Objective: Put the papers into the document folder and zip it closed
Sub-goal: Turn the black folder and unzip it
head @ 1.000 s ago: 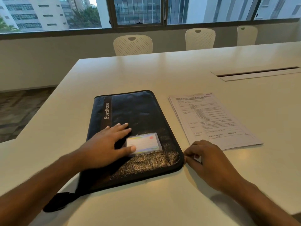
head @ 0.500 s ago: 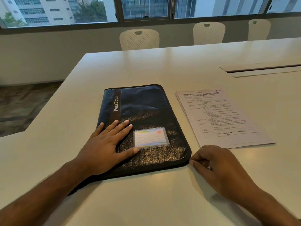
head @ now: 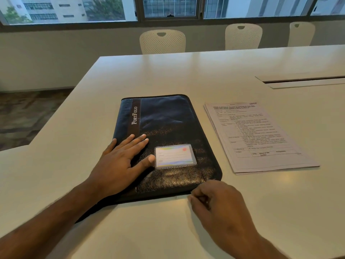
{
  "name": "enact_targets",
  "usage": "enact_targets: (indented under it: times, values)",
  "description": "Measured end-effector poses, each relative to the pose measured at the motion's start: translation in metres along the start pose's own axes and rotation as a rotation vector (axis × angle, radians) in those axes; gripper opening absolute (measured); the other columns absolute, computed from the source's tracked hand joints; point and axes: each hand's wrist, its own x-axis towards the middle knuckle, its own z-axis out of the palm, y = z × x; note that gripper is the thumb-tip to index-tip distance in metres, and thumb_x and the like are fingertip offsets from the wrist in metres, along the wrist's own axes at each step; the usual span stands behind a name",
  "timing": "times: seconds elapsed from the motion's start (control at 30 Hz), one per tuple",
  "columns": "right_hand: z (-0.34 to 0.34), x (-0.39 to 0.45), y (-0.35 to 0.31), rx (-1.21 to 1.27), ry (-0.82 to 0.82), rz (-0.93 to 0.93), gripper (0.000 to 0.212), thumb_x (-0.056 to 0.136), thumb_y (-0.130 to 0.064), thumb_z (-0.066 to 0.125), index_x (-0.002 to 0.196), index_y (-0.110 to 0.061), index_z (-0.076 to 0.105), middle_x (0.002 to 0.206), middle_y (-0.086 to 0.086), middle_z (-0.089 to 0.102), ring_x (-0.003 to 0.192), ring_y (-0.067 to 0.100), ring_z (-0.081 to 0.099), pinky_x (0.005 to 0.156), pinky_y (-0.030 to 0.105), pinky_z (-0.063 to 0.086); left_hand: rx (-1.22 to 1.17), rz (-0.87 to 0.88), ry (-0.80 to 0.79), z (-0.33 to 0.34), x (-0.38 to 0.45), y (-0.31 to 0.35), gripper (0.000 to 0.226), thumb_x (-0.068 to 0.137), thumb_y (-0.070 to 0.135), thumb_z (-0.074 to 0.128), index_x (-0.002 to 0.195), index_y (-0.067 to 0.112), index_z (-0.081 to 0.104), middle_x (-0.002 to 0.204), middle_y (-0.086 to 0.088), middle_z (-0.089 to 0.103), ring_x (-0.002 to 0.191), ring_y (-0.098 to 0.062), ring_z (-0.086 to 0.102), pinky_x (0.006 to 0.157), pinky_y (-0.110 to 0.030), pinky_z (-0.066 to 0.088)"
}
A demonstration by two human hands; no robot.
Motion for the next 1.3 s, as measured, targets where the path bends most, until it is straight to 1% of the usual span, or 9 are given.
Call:
enact_targets:
  times: [0.2, 0.37, 0.5, 0.57, 0.63, 0.77, 0.97, 1.13, 1.3]
  values:
    - [0.014, 0.000, -0.018, 0.065, -0.012, 0.017, 0.016, 0.084, -0.038, 0.064, 0.081, -0.025, 0.072, 0.070, -0.013, 0.064, 0.065, 0.006, 0.057, 0.063, 0.024, 0.050, -0.332, -0.167, 0.164, 0.001, -0.001, -0.005, 0.062, 0.092, 0.065, 0.032, 0.144, 0.034, 0.043, 0.155, 0.015, 0.033, 0.146, -0.005, 0.014, 0.118, -0.038, 0.015]
    - [0.029, 0.006, -0.040, 0.089, -0.071, -0.019, 0.019, 0.087, -0.039, 0.061, 0.084, -0.024, 0.072, 0.070, -0.014, 0.066, 0.065, 0.006, 0.058, 0.062, 0.022, 0.050, -0.530, -0.196, 0.135, -0.002, -0.002, -0.009, 0.052, 0.091, 0.061, 0.036, 0.138, 0.043, 0.044, 0.155, 0.015, 0.031, 0.147, -0.006, 0.012, 0.117, -0.039, 0.012]
    - [0.037, 0.010, -0.050, 0.071, -0.089, -0.044, 0.022, 0.088, -0.039, 0.059, 0.086, -0.022, 0.073, 0.072, -0.011, 0.068, 0.066, 0.009, 0.059, 0.064, 0.026, 0.052, -0.342, -0.069, -0.121, -0.013, -0.003, -0.030, 0.089, 0.075, 0.073, 0.057, 0.150, 0.036, 0.028, 0.157, 0.024, 0.011, 0.146, 0.001, -0.005, 0.118, -0.037, 0.005]
    - [0.040, 0.010, -0.054, 0.083, -0.087, -0.038, 0.022, 0.088, -0.039, 0.060, 0.085, -0.022, 0.074, 0.070, -0.011, 0.069, 0.065, 0.008, 0.059, 0.063, 0.025, 0.052, -0.223, 0.041, -0.175, -0.017, -0.008, -0.043, 0.093, 0.073, 0.078, 0.052, 0.151, 0.040, 0.020, 0.159, 0.025, 0.006, 0.145, 0.004, -0.009, 0.120, -0.037, 0.005]
    - [0.045, 0.008, -0.059, 0.097, -0.087, -0.029, 0.022, 0.087, -0.040, 0.060, 0.085, -0.023, 0.074, 0.069, -0.011, 0.068, 0.063, 0.007, 0.060, 0.063, 0.025, 0.052, -0.149, 0.109, -0.160, -0.018, -0.014, -0.051, 0.091, 0.075, 0.081, 0.044, 0.152, 0.042, 0.016, 0.160, 0.026, 0.004, 0.144, 0.006, -0.011, 0.121, -0.037, 0.007]
    - [0.054, 0.007, -0.069, 0.127, -0.089, -0.021, 0.023, 0.086, -0.042, 0.060, 0.083, -0.023, 0.073, 0.067, -0.012, 0.066, 0.063, 0.008, 0.059, 0.062, 0.026, 0.052, -0.036, 0.111, -0.070, -0.013, -0.018, -0.047, 0.087, 0.076, 0.086, 0.032, 0.151, 0.046, 0.016, 0.159, 0.027, 0.006, 0.145, 0.005, -0.007, 0.118, -0.035, 0.011]
    - [0.066, 0.009, -0.082, 0.160, -0.112, -0.025, 0.023, 0.085, -0.039, 0.061, 0.080, -0.020, 0.073, 0.066, -0.009, 0.068, 0.063, 0.008, 0.059, 0.062, 0.027, 0.051, -0.057, 0.063, 0.011, -0.005, -0.021, -0.033, 0.084, 0.080, 0.080, 0.033, 0.152, 0.039, 0.022, 0.160, 0.020, 0.013, 0.148, -0.002, 0.000, 0.120, -0.036, 0.013]
    - [0.072, 0.010, -0.091, 0.178, -0.131, -0.042, 0.024, 0.085, -0.038, 0.059, 0.080, -0.018, 0.072, 0.067, -0.007, 0.068, 0.064, 0.012, 0.059, 0.064, 0.033, 0.051, -0.045, 0.041, -0.052, -0.006, -0.017, -0.032, 0.086, 0.079, 0.081, 0.028, 0.153, 0.038, 0.017, 0.162, 0.017, 0.009, 0.148, -0.006, -0.001, 0.121, -0.042, 0.012]
    - [0.076, 0.010, -0.094, 0.237, -0.128, -0.038, 0.019, 0.084, -0.031, 0.062, 0.080, -0.016, 0.073, 0.066, -0.006, 0.070, 0.062, 0.013, 0.060, 0.063, 0.034, 0.052, 0.043, 0.053, -0.065, -0.006, -0.012, -0.035, 0.088, 0.078, 0.084, 0.023, 0.153, 0.040, 0.016, 0.162, 0.017, 0.011, 0.148, -0.009, 0.003, 0.119, -0.041, 0.014]
